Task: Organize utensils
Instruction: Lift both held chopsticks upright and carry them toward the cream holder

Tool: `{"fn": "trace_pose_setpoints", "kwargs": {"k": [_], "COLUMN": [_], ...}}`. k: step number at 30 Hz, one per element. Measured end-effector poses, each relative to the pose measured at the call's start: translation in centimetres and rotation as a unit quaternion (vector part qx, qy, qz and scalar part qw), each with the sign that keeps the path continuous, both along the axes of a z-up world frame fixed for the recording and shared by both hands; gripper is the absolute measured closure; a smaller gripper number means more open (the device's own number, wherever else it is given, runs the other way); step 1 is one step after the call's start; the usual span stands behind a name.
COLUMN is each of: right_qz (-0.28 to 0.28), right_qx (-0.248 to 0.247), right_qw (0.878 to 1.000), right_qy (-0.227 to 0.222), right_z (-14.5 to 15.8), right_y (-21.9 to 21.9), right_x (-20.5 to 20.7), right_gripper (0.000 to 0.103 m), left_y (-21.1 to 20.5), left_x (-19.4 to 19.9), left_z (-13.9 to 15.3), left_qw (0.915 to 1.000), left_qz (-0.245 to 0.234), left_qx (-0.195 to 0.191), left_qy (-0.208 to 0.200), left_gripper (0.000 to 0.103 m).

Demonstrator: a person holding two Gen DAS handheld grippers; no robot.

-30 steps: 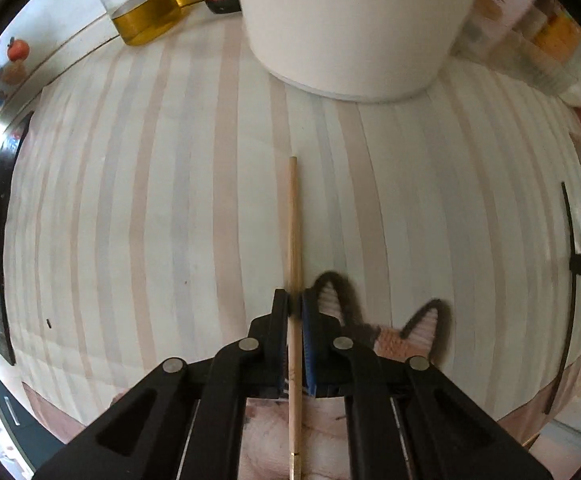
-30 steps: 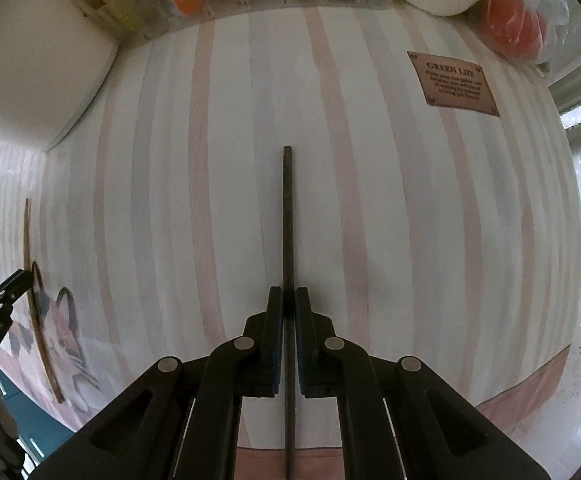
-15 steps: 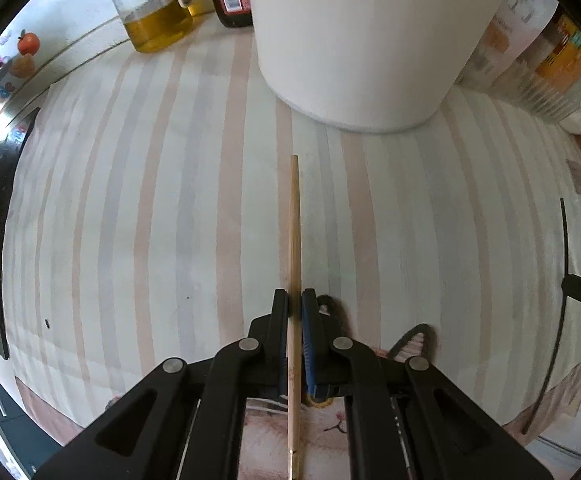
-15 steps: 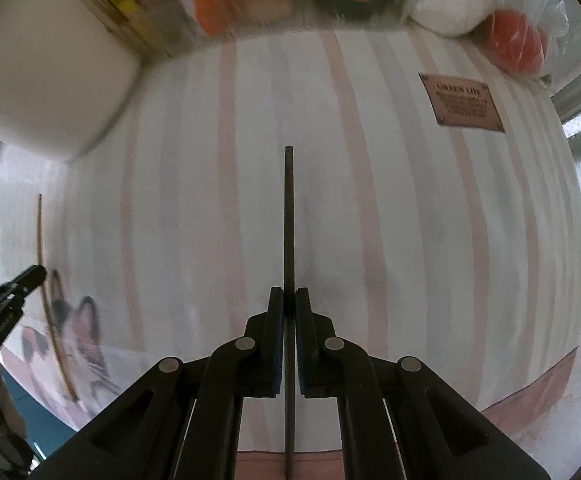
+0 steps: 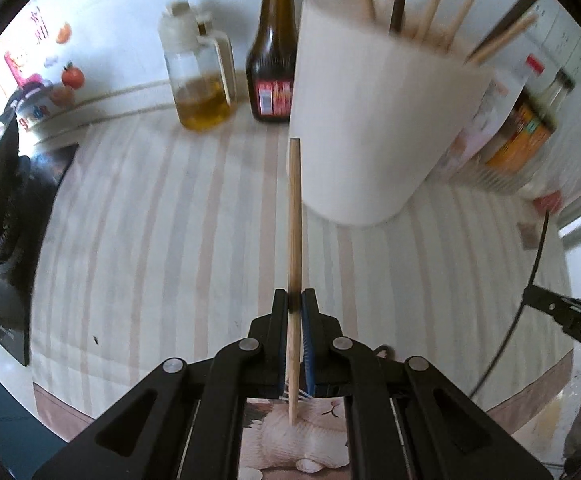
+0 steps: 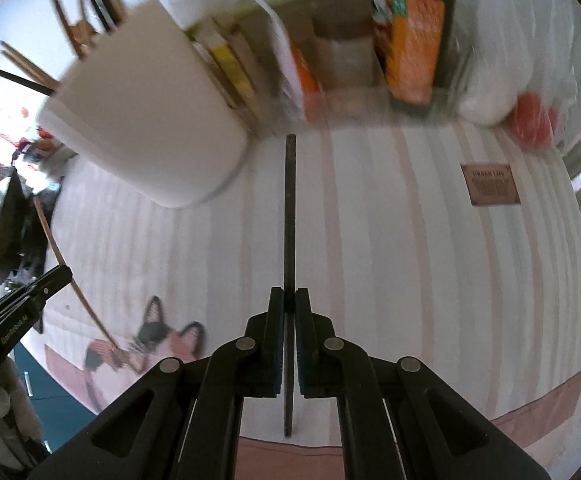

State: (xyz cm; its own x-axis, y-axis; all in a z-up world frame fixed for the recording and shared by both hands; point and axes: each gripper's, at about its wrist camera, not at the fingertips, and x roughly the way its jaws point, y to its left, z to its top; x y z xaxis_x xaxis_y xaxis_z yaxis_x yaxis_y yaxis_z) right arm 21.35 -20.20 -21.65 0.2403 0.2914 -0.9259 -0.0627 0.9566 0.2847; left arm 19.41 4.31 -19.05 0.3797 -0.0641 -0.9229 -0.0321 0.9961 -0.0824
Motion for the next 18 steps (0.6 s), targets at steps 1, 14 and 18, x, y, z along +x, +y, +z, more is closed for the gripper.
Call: {"fn": "trace_pose_setpoints", "kwargs": {"k": [1, 14, 18], "right_qz": [0.000, -0.004, -0.002], "right_qx": [0.002, 0.034, 0.043], "right_qw": [1.000, 0.996, 0.991], "right_qy": [-0.006, -0.087, -0.125], "right_z": [0.5, 7.1, 10.8], "right_y": [0.3, 1.4, 1.6], "right_x": [0.0, 0.7, 1.3], "right_gripper": [0.098, 0.098, 0.098], "left_y": [-0.1, 1.1, 1.6], "left_x": [0.0, -0.9, -0.9], "left_z": [0.3, 8.7, 12.0], "left_qw": [1.0000, 0.9938, 0.9893], "left_qz": [0.001, 0.007, 0.009], "left_qx": [-0.001, -0.012, -0.021], "left_qy": [-0.007, -0.110, -0.144], "left_gripper": [0.099, 0.099, 0.099]}}
